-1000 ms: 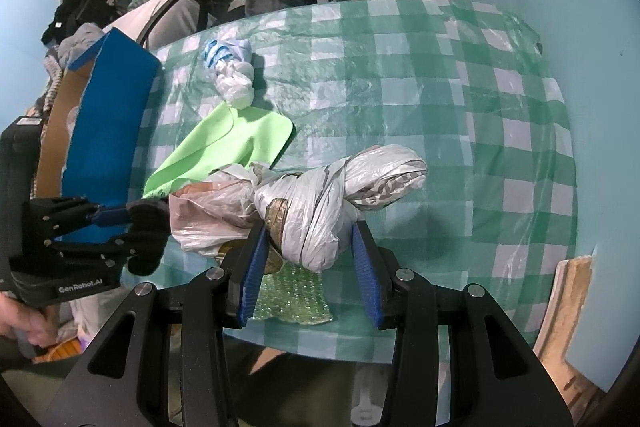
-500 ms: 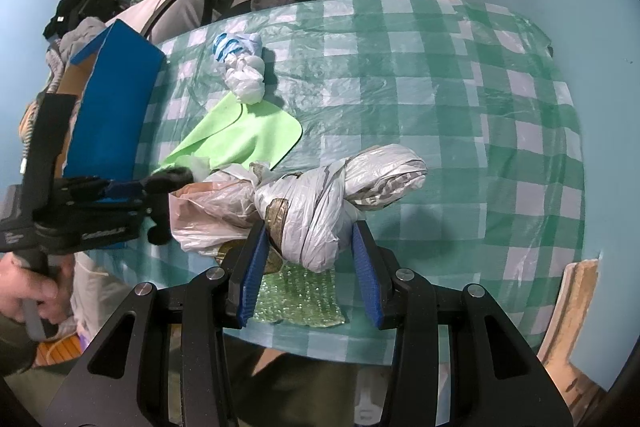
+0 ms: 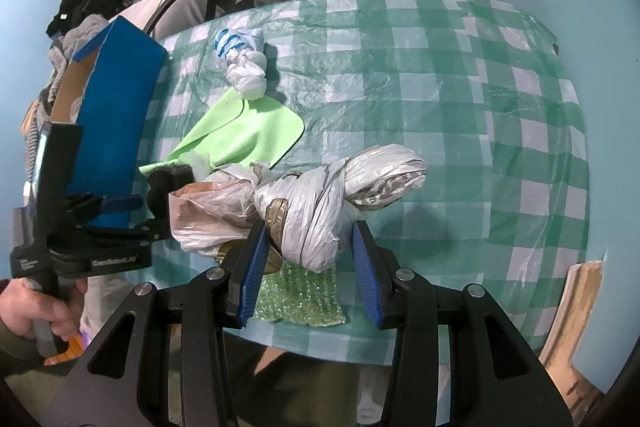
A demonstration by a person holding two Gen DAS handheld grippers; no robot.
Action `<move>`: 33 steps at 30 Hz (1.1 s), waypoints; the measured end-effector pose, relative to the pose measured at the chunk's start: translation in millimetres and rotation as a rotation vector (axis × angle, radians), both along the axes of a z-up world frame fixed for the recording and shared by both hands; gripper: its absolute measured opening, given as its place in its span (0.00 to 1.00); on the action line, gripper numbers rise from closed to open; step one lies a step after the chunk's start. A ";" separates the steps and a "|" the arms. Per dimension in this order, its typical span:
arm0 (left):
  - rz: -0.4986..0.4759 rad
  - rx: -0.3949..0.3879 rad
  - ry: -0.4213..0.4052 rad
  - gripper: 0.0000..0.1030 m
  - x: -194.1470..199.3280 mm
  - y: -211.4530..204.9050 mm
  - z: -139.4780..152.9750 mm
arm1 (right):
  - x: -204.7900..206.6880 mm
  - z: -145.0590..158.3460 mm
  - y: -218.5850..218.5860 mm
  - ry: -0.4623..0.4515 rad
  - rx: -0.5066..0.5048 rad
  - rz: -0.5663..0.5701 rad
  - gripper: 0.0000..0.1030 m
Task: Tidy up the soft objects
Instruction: 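Grasp the plastic bundle with the right gripper while the left gripper grasps the black sock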
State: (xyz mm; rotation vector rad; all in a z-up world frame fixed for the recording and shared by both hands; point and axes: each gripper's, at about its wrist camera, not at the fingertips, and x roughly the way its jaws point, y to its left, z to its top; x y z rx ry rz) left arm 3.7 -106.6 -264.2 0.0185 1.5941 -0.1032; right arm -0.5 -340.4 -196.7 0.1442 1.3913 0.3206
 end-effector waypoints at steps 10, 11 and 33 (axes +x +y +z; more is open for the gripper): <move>-0.006 -0.007 0.004 0.29 -6.7 -0.2 -7.3 | -0.5 -0.3 -0.6 -0.001 0.000 0.004 0.40; -0.009 -0.011 -0.005 0.29 -10.2 0.5 -5.0 | -0.6 0.1 -0.8 -0.002 0.002 0.004 0.40; -0.035 -0.036 -0.142 0.29 -22.5 0.4 75.8 | 6.0 33.6 10.4 -0.074 0.005 0.041 0.40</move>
